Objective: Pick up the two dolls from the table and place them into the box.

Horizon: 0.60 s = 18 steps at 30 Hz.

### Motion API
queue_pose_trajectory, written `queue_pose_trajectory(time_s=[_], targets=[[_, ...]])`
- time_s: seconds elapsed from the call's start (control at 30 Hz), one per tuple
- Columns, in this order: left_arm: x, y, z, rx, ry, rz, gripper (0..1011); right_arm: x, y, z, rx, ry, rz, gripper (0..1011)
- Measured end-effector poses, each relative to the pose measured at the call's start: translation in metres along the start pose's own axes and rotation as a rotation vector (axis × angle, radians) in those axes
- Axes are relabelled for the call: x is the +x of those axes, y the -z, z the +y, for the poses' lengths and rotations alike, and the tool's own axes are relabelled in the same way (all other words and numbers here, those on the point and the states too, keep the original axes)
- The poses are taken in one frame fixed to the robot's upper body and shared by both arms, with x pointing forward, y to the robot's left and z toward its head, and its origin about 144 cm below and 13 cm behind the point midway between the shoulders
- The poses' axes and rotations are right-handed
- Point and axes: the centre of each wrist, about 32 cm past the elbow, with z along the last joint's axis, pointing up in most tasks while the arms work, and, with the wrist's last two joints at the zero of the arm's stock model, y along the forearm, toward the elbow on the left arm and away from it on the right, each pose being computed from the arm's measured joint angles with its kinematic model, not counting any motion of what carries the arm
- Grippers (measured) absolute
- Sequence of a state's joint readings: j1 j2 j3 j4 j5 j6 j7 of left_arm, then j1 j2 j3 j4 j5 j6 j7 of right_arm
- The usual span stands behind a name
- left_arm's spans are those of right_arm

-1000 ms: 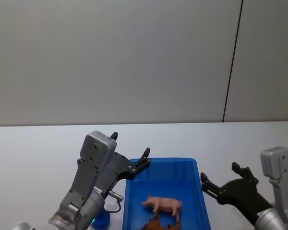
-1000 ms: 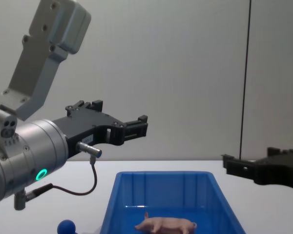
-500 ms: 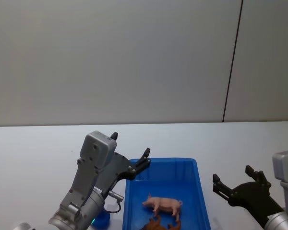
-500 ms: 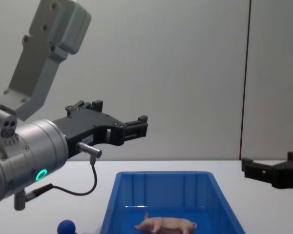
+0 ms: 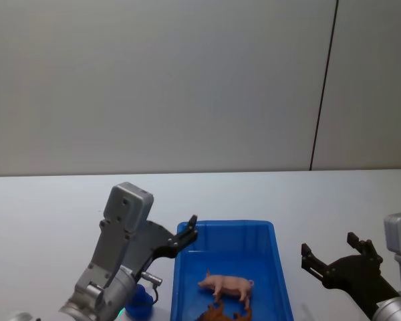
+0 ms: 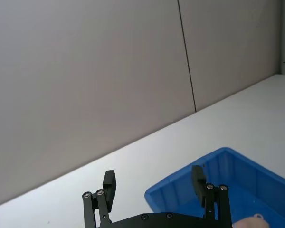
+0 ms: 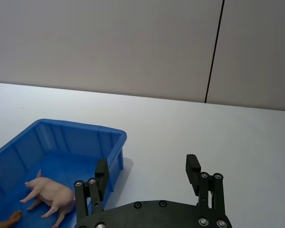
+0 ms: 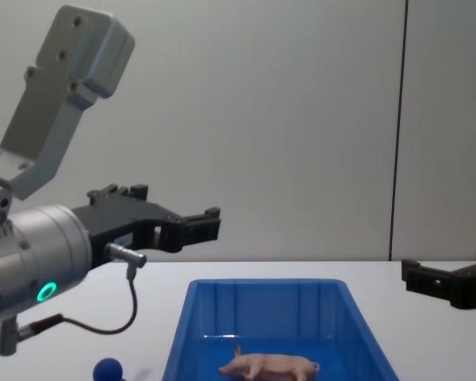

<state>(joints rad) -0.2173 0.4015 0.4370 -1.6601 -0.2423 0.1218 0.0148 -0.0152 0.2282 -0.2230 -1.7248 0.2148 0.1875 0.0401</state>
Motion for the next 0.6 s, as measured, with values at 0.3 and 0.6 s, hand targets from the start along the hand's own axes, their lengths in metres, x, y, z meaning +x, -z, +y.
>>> queue_pose_trajectory(time_s=[0.3, 0.6], targets=[[0.003, 0.000, 0.007, 0.106, -0.039, 0.039, 1002, 0.000, 0.000, -0.001, -0.001, 0.005, 0.000, 1001], [0.003, 0.004, 0.014, 0.208, -0.087, 0.081, 1001, 0.001, 0.000, -0.001, 0.000, 0.008, 0.000, 1001]])
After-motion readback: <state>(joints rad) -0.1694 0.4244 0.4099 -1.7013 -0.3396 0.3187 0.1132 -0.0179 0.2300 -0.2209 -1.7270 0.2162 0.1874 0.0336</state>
